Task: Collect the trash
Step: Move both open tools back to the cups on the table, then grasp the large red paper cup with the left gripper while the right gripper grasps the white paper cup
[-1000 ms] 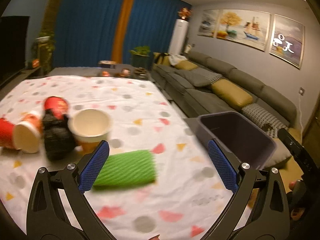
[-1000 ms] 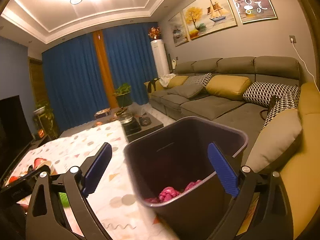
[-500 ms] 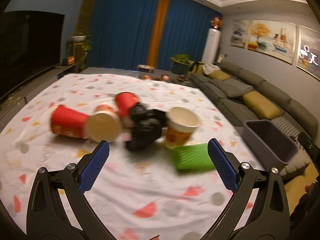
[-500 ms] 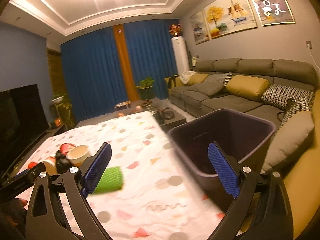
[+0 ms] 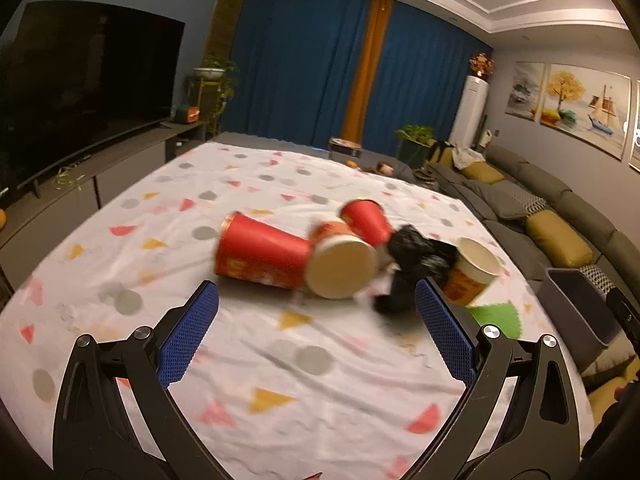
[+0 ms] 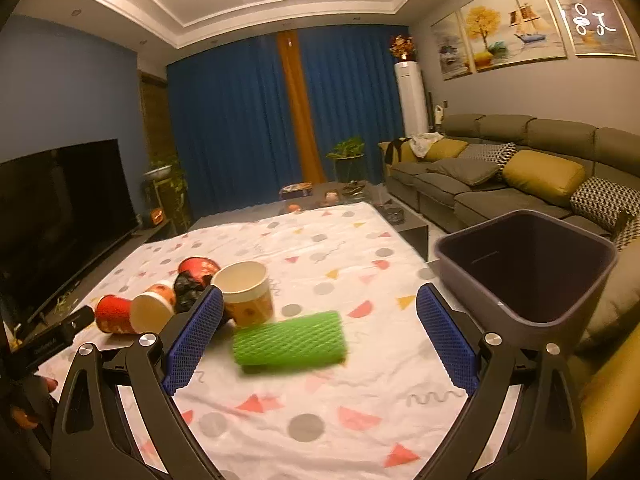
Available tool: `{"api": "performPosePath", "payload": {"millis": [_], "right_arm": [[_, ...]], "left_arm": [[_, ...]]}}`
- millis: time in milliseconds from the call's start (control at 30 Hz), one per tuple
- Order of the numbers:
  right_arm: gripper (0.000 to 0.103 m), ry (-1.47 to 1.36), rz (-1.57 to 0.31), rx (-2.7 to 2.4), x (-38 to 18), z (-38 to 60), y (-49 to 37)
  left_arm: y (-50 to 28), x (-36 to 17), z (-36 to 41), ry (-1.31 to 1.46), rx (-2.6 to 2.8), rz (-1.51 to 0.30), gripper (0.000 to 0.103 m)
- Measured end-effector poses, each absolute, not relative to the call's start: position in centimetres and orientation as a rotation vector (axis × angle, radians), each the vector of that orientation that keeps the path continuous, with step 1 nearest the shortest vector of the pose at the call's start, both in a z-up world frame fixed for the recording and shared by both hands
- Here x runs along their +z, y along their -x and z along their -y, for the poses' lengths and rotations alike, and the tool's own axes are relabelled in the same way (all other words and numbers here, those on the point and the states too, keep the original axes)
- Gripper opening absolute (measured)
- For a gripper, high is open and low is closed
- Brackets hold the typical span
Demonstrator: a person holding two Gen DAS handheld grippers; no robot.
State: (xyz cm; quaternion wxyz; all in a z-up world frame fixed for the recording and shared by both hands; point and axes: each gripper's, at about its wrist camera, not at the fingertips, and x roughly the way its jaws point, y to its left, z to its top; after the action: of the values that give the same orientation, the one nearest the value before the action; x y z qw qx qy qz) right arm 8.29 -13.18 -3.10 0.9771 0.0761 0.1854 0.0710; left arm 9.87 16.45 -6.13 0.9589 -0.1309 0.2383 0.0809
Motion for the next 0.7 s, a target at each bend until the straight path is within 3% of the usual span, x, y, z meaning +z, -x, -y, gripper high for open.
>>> {"api": "performPosePath", "payload": {"millis": [267,433,567,700], "right_arm": [[0.094,-0.125,-0.406,0.194,-3.8,9.9,-10.0],[0.094,-0.113,-0.422,0.206,-4.0,8.4,-11.0],[0.094,-0.101,-0.430,0.210,-4.2,7.4,-11.9],[0.094,-0.088,-0.442,0.212,-4.4,6.5,-12.7]], "left_arm": [[-11.8,-6.8,-22.8,0.360,0.125,-0.503,0.093],[-14.2,-7.9,-24.9,0.387,0.040,-0.567,0.075],[-16.2,-9.0,-25.5,0.368,-0.019,-0.620,0.067],[-17.7,-10.3,-26.4,0.394,-0.087,-0.667,0.054]]}}
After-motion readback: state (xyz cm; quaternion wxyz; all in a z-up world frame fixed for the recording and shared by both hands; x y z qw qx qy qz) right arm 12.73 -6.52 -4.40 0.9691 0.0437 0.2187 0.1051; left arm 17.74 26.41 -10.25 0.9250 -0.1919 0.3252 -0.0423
